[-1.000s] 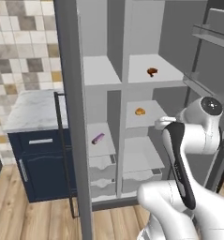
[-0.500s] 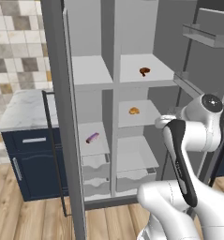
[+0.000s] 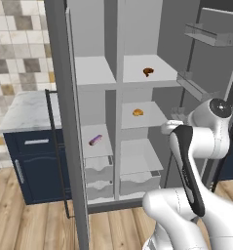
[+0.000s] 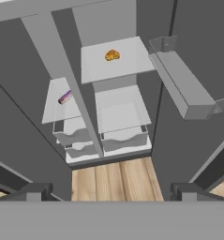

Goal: Pick up the frozen chicken drumstick from the freezer, place it on any shelf in the fridge, and close the fridge and freezer doors when done.

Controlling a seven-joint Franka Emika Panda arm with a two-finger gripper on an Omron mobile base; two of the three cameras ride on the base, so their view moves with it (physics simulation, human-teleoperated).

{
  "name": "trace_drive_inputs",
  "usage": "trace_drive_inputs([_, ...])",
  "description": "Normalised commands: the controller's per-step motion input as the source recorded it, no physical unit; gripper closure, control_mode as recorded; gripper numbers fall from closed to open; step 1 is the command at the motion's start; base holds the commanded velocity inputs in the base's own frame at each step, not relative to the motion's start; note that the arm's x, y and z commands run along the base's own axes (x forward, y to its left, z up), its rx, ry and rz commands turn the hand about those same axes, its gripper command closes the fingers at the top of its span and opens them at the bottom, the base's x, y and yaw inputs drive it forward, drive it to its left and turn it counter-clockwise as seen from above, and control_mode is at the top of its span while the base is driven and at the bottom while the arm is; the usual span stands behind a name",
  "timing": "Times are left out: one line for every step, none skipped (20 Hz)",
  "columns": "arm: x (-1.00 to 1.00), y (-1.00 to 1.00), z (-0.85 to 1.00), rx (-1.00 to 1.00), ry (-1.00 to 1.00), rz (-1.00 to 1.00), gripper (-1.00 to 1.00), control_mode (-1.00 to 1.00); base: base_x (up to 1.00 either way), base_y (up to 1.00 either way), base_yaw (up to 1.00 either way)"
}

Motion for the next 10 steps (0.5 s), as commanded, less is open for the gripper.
trace_drive_inputs([0.0, 0.0, 0.0, 0.0, 0.0, 0.0, -1.0, 1.0, 0.0, 0.0, -0.01])
trace_drive_inputs([0.0, 0.0, 0.0, 0.0, 0.0, 0.0, -1.0, 1.0, 0.0, 0.0, 0.0])
trace_drive_inputs([0.0, 0.0, 0.0, 0.0, 0.0, 0.0, -1.0, 1.0, -0.06, 0.0, 0.0])
trace_drive_inputs([0.0, 0.0, 0.0, 0.0, 0.0, 0.0, -1.0, 1.0, -0.01, 0.0, 0.0])
trace_drive_inputs([0.0, 0.0, 0.0, 0.0, 0.0, 0.0, -1.0, 1.0, 0.0, 0.0, 0.0])
trace_drive_inputs([0.0, 0.0, 0.0, 0.0, 0.0, 0.0, -1.0, 1.0, 0.0, 0.0, 0.0])
trace_drive_inputs([0.0, 0.0, 0.0, 0.0, 0.0, 0.0, -1.0, 1.0, 0.0, 0.0, 0.0])
trace_drive_inputs([0.0, 0.0, 0.0, 0.0, 0.0, 0.0, -1.0, 1.0, -0.08, 0.0, 0.0])
trace_drive_inputs([0.0, 0.0, 0.0, 0.0, 0.0, 0.0, -1.0, 1.0, -0.27, 0.0, 0.0])
trace_drive_inputs([0.0, 0.0, 0.0, 0.0, 0.0, 0.0, -1.0, 1.0, -0.43, 0.0, 0.0])
